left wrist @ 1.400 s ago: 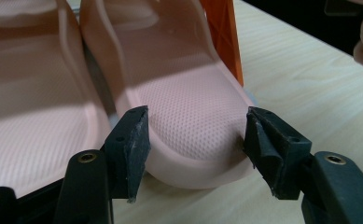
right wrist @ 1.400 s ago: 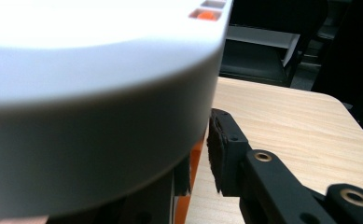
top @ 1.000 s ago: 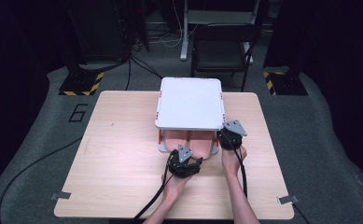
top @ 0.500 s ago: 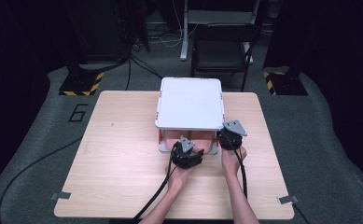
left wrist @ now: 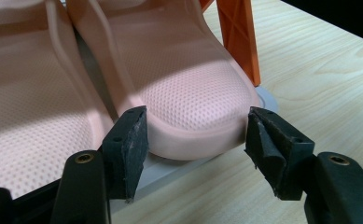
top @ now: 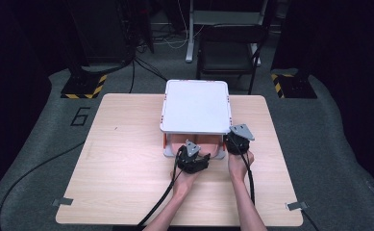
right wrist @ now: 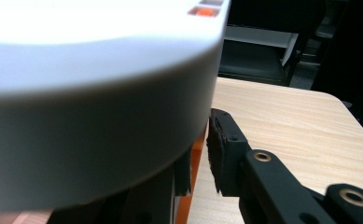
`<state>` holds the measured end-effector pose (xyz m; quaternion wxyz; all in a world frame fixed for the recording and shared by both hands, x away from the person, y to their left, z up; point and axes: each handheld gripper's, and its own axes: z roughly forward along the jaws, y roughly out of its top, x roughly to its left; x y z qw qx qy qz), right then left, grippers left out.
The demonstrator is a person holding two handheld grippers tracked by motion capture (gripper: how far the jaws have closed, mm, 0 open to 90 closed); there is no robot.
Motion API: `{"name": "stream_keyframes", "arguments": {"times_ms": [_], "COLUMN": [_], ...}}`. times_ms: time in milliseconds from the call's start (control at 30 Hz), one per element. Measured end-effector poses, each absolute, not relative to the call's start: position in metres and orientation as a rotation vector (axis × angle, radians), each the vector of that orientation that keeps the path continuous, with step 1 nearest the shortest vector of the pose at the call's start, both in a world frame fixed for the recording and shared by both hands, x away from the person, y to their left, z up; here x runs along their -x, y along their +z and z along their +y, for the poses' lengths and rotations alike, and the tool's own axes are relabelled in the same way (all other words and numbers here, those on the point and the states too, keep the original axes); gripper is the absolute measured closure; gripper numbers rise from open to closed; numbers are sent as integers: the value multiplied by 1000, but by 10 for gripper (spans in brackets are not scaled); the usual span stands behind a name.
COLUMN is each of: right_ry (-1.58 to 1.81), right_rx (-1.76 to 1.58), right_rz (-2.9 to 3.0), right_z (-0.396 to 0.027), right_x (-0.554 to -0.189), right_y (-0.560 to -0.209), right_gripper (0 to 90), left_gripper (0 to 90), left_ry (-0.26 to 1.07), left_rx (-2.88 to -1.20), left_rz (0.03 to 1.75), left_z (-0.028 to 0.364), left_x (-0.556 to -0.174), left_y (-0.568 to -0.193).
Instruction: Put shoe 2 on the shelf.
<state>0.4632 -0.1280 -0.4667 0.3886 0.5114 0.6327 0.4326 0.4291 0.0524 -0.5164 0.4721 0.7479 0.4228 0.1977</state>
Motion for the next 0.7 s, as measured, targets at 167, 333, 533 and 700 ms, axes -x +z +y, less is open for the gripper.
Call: {"name": "stream_keyframes", "arguments": {"times_ms": [167,333,533,700], "right_ry": [1099,1118,1129,1152], "right_rx": [-1302,-1296,-1302,-1299], "right_rz": [1608,1602,1605,1593], "right_z": [-128,-129,-130,-130], "right_x": [-463,-464,-464,-464], "right_y": [-467,-467,-467,-468], "right_gripper": [793,790,785,785], "left_gripper": [377,371,355,334], "left_ry": [486,482,459,454], "left_rx": [-1845,-1829,-1848,-1859], "left_rz": [1011,1006,960,913], "left_z": [53,54,64,87], "left_x": [-427,-422,-410,-400], "left_y": [-514,-511,-504,-496]}}
